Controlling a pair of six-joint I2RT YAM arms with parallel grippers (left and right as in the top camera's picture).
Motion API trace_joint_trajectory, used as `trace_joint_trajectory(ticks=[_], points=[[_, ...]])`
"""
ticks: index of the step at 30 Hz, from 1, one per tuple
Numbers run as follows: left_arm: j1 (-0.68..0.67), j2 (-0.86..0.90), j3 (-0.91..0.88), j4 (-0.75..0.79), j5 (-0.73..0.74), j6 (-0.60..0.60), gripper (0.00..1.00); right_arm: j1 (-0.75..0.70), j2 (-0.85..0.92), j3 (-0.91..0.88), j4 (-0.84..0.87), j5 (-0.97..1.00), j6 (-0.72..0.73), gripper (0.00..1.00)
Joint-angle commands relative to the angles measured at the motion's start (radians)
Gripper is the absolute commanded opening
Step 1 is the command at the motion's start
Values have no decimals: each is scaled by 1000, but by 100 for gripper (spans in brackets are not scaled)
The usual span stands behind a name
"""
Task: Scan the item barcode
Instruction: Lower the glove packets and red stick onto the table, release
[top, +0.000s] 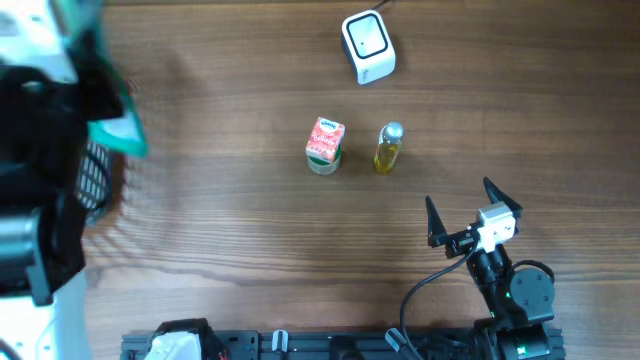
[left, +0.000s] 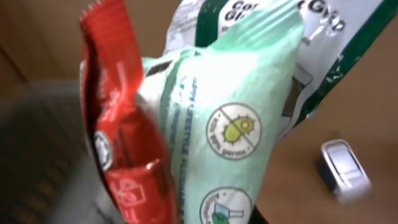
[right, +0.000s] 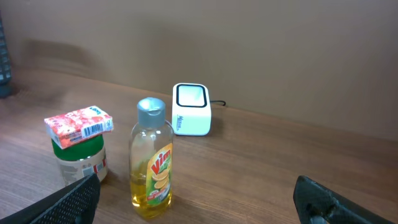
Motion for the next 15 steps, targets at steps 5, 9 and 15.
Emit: trace_joint_trajectory(ticks=[5,9,15], points=[[-178,220,-155,-182,-168,-278,4,-5,-1,-1,4,-1,-6,100],[-220,346,-319,-98,-189,-306,4,-5,-1,-1,4,-2,-5,99],[-233,476,-486,118,-189,-383,4,-5,-1,-1,4,-1,-5,100]])
